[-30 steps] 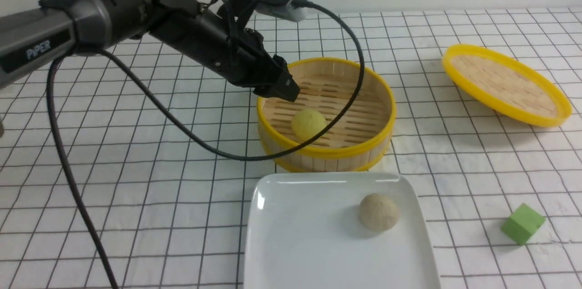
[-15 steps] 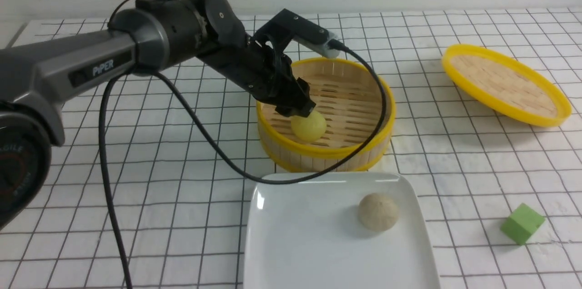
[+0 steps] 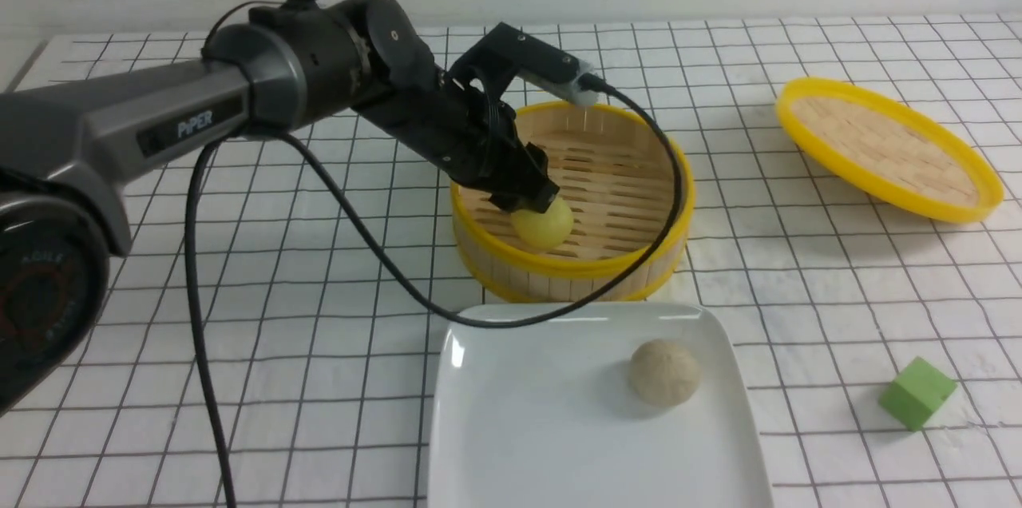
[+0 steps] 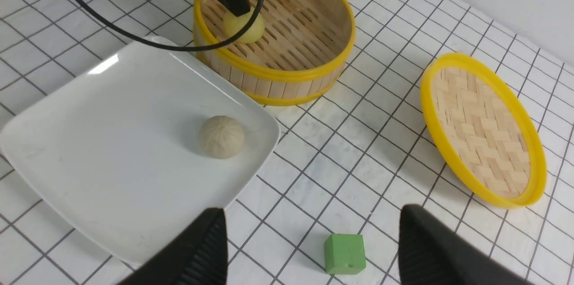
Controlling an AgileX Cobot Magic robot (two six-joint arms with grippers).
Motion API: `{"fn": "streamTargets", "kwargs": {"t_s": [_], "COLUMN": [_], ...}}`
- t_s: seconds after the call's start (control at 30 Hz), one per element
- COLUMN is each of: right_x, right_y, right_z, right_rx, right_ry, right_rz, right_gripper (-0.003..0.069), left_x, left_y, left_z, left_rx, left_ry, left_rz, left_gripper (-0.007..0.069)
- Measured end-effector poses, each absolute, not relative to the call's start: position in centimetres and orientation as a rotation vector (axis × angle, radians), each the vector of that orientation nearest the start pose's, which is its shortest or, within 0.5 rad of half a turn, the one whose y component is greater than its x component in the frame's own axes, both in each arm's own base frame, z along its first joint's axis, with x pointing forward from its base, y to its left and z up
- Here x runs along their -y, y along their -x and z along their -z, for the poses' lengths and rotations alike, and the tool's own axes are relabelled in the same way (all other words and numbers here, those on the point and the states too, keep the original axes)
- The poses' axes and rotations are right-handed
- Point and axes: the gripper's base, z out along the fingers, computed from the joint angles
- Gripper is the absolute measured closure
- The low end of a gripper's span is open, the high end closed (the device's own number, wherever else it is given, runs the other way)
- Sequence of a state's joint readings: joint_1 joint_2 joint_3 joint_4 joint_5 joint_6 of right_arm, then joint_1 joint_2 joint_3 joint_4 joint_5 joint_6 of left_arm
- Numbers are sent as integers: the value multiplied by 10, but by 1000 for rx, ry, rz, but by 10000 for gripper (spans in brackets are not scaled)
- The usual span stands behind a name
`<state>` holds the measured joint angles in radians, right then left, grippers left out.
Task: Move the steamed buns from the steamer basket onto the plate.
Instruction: Use the left arm to grab the steamed stuffed bun that is closest to it
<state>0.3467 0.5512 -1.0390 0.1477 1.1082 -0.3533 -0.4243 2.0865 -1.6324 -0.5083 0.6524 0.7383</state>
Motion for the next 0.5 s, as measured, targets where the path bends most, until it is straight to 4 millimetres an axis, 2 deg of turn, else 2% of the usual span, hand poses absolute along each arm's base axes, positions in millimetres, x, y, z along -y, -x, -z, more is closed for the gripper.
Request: {"fn": "streamTargets", "kwargs": {"t_s": [0.1,0.3,0.37,0.4,0.47,0.5], "right_x": [-30,-30,-30,-30,-30,-30], "right_y": [-49,-48,-48,-48,-48,-48], "right_z": [-413,-413,-413,-413,-413,-413], "right_rx": [-1970,-1972,-1972,-1972,-1972,-1972], "right_ry": [730,731,731,731,731,731], "right_rz": [-175,-175,-175,-175,-175,-175], "right_gripper": [158,158,158,158,158,160], "left_x": [217,219,219,219,219,219], "left_y": [-414,-415,-416,-416,-416,-417], "left_z": [-199,-191,-189,-189,-190,-191], "left_rx": [-2321,-2341,-2344,-2344,-2339,-2335], "left_ry": [-1034,-1019,-1015,-1015,-1005,-1000], "left_rz": [429,451,455,455,457,458], "left_gripper": [235,254,325,325,496,538]}}
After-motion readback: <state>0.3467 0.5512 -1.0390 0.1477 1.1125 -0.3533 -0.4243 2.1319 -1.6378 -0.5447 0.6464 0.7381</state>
